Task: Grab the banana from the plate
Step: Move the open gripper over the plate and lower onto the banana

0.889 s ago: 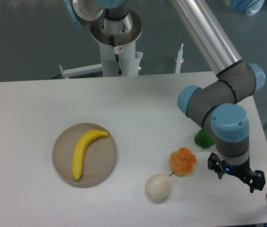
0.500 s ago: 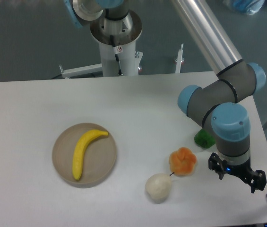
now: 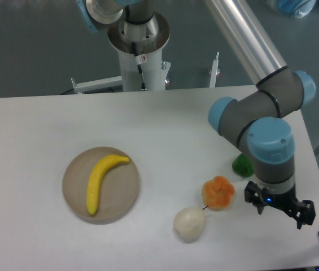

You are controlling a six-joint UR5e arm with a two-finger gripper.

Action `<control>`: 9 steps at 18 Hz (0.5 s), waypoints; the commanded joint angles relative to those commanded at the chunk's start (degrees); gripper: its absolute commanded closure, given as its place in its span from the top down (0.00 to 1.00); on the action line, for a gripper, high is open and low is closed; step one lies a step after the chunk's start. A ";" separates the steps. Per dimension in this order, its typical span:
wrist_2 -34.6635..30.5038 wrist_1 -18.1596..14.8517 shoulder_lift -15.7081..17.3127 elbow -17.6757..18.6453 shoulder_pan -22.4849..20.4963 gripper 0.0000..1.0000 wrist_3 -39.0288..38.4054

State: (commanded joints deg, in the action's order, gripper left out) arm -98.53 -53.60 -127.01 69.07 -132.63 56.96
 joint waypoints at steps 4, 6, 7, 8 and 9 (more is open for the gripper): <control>0.61 -6.66 5.97 5.01 1.06 1.00 -4.12; 1.75 -12.11 9.31 7.90 1.49 1.00 -5.27; 3.15 -14.05 11.15 9.23 2.10 1.00 -6.41; 4.99 -15.38 12.83 10.89 2.72 1.00 -8.16; 7.10 -15.56 14.50 13.00 3.34 1.00 -9.92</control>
State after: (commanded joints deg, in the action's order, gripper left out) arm -91.43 -69.17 -112.52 82.07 -129.29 47.04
